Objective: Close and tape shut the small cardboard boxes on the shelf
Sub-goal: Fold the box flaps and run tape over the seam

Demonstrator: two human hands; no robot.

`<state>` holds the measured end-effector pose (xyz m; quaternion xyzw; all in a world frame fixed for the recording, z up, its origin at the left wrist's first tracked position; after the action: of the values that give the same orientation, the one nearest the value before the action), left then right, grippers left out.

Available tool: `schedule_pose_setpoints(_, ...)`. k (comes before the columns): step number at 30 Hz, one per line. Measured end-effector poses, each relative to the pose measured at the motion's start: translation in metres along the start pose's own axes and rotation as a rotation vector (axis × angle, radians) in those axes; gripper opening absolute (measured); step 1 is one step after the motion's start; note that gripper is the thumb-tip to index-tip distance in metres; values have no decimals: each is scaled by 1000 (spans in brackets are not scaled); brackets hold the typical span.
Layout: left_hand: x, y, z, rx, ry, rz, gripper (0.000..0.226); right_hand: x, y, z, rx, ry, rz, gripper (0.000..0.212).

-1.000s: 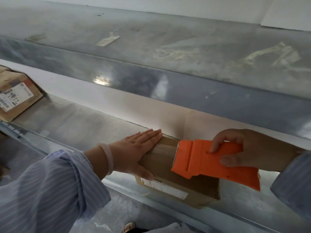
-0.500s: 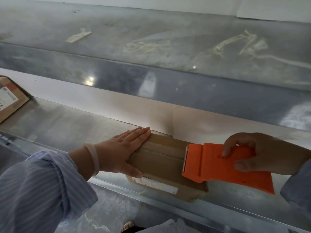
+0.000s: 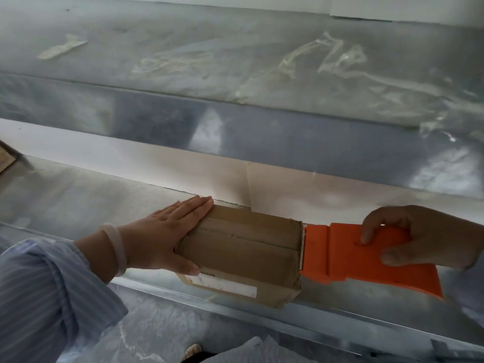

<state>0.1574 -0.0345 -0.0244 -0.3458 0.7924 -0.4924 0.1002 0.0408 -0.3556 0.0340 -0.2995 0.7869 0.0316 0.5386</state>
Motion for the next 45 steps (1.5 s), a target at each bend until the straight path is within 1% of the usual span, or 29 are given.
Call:
schedule_pose_setpoints(4,-2,3,0,-23,-4,-1,122,7,0,-7,-8,16,36,63)
schedule_pose_setpoints(8,-3,3,0,-21,-16,10,123,13,-1,-10,38,25,8,58)
schedule_pose_setpoints(9,-2,2,0,-20,-21,20,123,13,0,-9,48,28,-1,52)
schedule_pose_setpoints(11,1,0,0,-43,-31,52,121,12,4,-7,71,43,-18,31)
schedule_pose_setpoints(12,3,-1,-1,-63,-37,67,121,12,5,-6,83,44,-21,25)
schedule_pose_setpoints(15,5,-5,-1,-114,-71,135,120,15,7,-5,101,55,-15,24)
schedule_pose_setpoints(17,7,-12,0,-125,-114,255,120,14,7,-6,107,61,-7,23)
schedule_pose_setpoints(19,25,-19,2,-102,-142,356,128,14,8,-6,111,55,-5,28)
schedule_pose_setpoints(20,43,-22,6,-66,-110,321,127,13,8,-6,111,51,-7,32)
schedule_pose_setpoints(21,67,-25,12,-13,-46,250,120,13,9,-7,114,48,-7,35)
schedule_pose_setpoints(23,111,-24,26,92,96,154,98,15,9,-8,135,40,-7,30)
schedule_pose_setpoints(24,124,-21,34,139,135,155,89,16,10,-9,144,39,-10,26)
schedule_pose_setpoints(26,127,-16,46,205,129,179,81,19,11,-11,159,48,-17,22)
schedule_pose_setpoints(29,121,-11,50,211,136,185,81,22,14,-14,162,59,-32,24)
schedule_pose_setpoints(34,122,-11,51,188,148,183,80,25,12,-24,177,53,36,27)
schedule_pose_setpoints(36,121,-11,51,208,160,169,80,27,12,-25,176,56,39,29)
schedule_pose_setpoints(39,119,-10,51,232,169,143,81,30,13,-27,166,75,52,26)
schedule_pose_setpoints(40,119,-10,51,231,167,144,81,31,13,-28,160,76,62,32)
schedule_pose_setpoints(43,119,-11,51,227,163,150,80,39,14,-29,143,84,77,57)
schedule_pose_setpoints(45,119,-11,50,223,155,149,79,43,13,-31,139,87,80,62)
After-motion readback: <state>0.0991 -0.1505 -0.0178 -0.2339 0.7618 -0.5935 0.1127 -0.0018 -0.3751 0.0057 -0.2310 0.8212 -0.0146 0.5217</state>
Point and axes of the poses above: each hand's wrist, its own z-axis towards the middle knuckle, its own y-axis out of the palm, x = y × z, the point moved 8 cm from there along z, towards the middle knuckle, and after that the axes turned 8 degrees about -x, right-handed, at the moved point
